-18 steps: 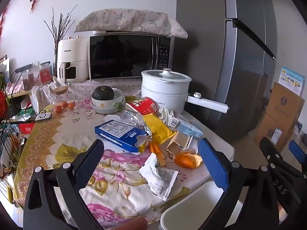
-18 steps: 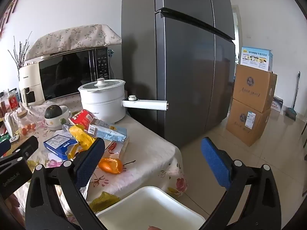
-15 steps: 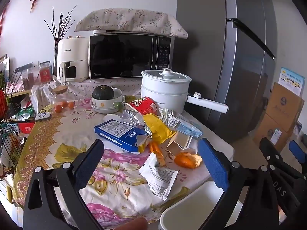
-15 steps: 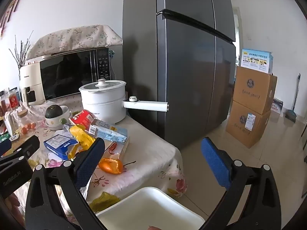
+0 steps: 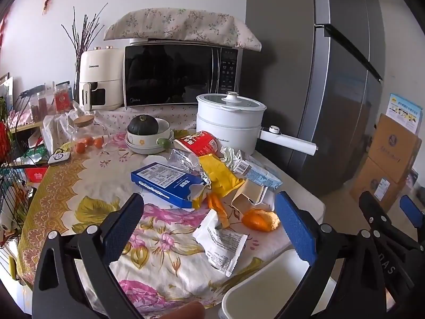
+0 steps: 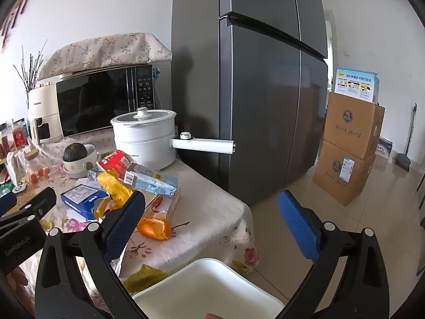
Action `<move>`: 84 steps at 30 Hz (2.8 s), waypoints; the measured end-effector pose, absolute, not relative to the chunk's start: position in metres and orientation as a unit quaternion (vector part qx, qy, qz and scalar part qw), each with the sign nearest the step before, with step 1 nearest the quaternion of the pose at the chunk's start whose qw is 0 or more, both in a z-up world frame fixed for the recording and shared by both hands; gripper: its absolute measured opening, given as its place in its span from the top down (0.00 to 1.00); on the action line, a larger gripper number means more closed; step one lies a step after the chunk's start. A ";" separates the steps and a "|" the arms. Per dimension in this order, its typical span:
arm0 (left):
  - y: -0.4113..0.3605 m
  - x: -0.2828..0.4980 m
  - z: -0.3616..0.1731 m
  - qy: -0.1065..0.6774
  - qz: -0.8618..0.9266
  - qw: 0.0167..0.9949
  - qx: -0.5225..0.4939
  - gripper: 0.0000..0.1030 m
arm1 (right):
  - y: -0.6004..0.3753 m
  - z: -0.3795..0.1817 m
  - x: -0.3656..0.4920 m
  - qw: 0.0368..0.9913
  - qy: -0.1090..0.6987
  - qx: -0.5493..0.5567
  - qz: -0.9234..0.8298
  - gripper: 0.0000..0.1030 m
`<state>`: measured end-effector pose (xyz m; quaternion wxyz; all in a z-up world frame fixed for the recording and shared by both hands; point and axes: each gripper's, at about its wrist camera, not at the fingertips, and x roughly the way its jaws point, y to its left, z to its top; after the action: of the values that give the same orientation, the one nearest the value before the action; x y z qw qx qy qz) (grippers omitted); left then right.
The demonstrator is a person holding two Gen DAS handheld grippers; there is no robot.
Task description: Collect trash
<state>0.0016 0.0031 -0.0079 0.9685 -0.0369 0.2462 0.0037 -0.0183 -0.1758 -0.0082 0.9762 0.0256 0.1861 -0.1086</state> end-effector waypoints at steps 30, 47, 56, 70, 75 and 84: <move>0.005 0.002 -0.015 0.254 0.000 0.966 -0.040 0.07 | -0.175 -0.007 -0.020 0.977 0.183 0.024 -0.109 0.07; 0.005 0.003 -0.014 0.260 0.000 0.965 -0.041 0.07 | -0.177 -0.009 -0.021 0.976 0.186 0.025 -0.108 0.07; 0.005 0.003 -0.014 0.260 0.000 0.965 -0.041 0.07 | -0.177 -0.010 -0.020 0.976 0.186 0.025 -0.109 0.07; 0.006 0.005 -0.016 0.266 0.002 0.963 -0.043 0.07 | -0.177 -0.013 -0.021 0.976 0.187 0.024 -0.109 0.07; 0.006 0.007 -0.017 0.271 0.003 0.962 -0.043 0.07 | -0.178 -0.017 -0.021 0.975 0.191 0.024 -0.108 0.07; 0.014 0.016 -0.019 0.296 0.009 0.953 -0.062 0.07 | -0.184 -0.031 -0.005 0.960 0.259 0.040 -0.094 0.07</move>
<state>0.0164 0.0139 -0.0190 0.9530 -0.0618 0.2964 0.0087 -0.0049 -0.1835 -0.0306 0.9604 0.0399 0.2594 -0.0936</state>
